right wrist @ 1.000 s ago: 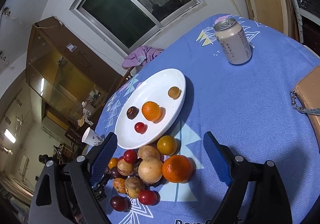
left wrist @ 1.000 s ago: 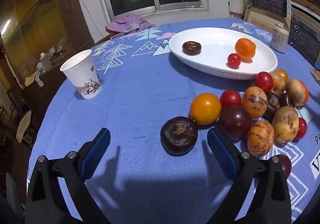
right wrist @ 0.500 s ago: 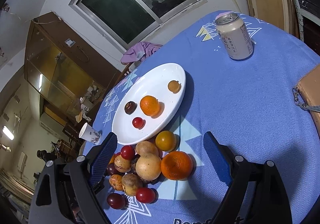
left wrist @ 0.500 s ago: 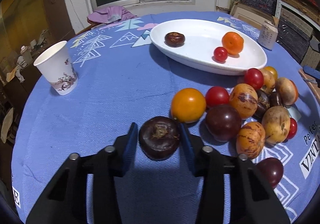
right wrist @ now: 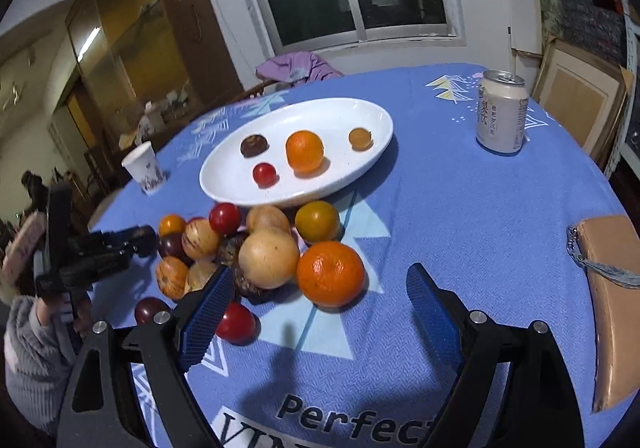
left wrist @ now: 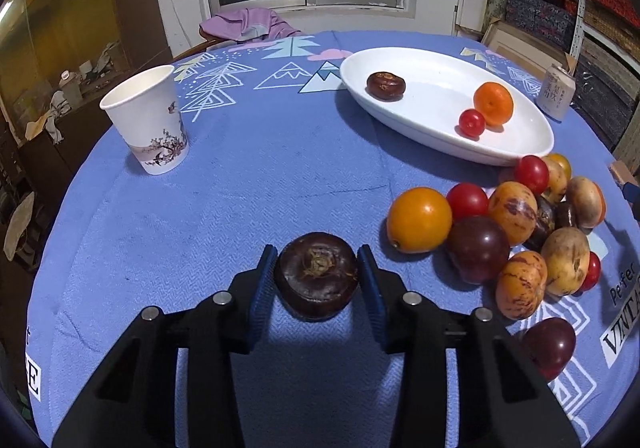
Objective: Organize fruits
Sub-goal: 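Grasp another tangerine from the pile with the right tool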
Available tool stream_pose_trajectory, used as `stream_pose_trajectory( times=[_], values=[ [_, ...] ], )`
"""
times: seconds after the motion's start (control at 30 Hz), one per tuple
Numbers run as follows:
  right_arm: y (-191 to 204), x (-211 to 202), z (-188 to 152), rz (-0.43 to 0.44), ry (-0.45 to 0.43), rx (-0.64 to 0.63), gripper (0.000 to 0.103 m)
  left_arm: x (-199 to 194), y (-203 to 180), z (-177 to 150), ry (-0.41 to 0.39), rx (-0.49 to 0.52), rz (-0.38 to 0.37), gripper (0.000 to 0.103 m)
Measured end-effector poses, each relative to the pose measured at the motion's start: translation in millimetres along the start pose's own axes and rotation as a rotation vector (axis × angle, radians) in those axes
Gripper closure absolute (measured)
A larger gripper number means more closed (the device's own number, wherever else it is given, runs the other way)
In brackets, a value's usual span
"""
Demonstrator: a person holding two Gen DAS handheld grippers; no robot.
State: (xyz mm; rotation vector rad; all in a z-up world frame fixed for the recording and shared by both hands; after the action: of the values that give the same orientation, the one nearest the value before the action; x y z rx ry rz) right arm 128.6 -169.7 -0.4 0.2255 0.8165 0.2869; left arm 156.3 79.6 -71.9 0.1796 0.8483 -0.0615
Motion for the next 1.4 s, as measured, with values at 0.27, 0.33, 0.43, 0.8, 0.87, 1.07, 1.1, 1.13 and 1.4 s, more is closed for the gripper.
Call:
stream_pose_trajectory(
  times=[0.27,0.33,0.43,0.8,0.87,1.07,1.1,1.13,1.4],
  values=[
    [7.2,20.2,-15.7,-0.180,0.044,-0.172,0.036,2.4,-6.3,-1.6,0.008,0.017,-0.009,0.062],
    [11.0,25.3,-18.4,-0.195,0.049,-0.199,0.038,3.0,-6.4,-1.6,0.008,0.017,-0.008,0.062],
    [16.6,32.6,-17.1,-0.217,0.045,-0.242,0.043,2.6,-6.6,-2.2,0.008,0.017,-0.006,0.062],
    [5.4,47.8,0.7,-0.156,0.062,-0.137,0.053,6.4,-4.6,-3.5,0.026,0.000,-0.020,0.062],
    [4.7,48.4,1.8,-0.138,0.065,-0.120,0.056,8.1,-3.7,-4.0,0.033,-0.007,-0.029,0.062],
    [3.4,46.7,0.8,-0.124,0.062,-0.100,0.057,7.5,-2.8,-4.8,0.030,-0.015,-0.039,0.062],
    [2.1,45.7,0.7,-0.120,0.062,-0.090,0.057,5.9,-2.5,-4.8,0.022,-0.019,-0.041,0.062],
    [0.5,43.9,0.4,-0.119,0.061,-0.080,0.057,3.2,-2.9,-4.6,0.012,-0.021,-0.041,0.062],
    [-14.6,24.9,3.7,-0.122,0.013,-0.012,0.057,-19.5,-17.5,-2.7,-0.073,0.018,-0.019,0.062]
  ],
)
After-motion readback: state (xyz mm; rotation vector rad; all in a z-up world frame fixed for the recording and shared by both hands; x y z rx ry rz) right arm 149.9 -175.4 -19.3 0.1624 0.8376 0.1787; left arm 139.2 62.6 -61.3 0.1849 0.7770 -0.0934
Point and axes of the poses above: each gripper's, at about its wrist camera, not at the fingertips, and x roughly the way its jaws point, y to its left, z to its top, the point moved 3 cm from there along x, roughly the way its jaws point, and after that the axes turned 7 degrees about x, right-handed, at the moved point
